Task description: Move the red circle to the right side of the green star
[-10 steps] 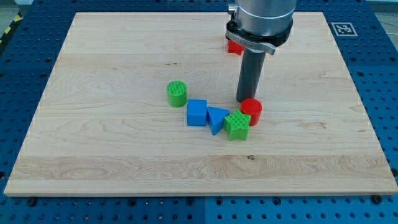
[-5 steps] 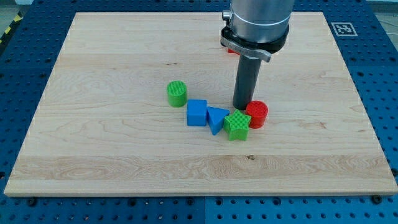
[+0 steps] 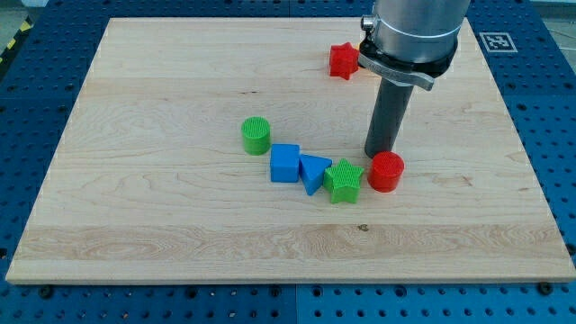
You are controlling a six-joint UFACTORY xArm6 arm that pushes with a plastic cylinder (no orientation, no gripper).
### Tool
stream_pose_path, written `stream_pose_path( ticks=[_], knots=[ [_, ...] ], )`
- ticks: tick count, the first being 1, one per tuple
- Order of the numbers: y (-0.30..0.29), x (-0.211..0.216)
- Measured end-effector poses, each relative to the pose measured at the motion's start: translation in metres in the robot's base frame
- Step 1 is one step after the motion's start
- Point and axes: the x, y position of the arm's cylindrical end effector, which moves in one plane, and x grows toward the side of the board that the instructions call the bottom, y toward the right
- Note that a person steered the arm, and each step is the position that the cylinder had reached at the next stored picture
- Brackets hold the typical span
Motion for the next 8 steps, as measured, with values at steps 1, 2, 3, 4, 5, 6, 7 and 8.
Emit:
stream_pose_path(
  ticks=[1, 2, 3, 4, 5, 6, 7, 8],
  knots=[
    [0.016, -0.001],
    [0.040, 0.003],
    [0.046, 0.010],
    [0.039, 0.010],
    [0.027, 0.010],
    [0.026, 0.010],
    [0.036, 0.016],
    [0.036, 0.016]
  ],
)
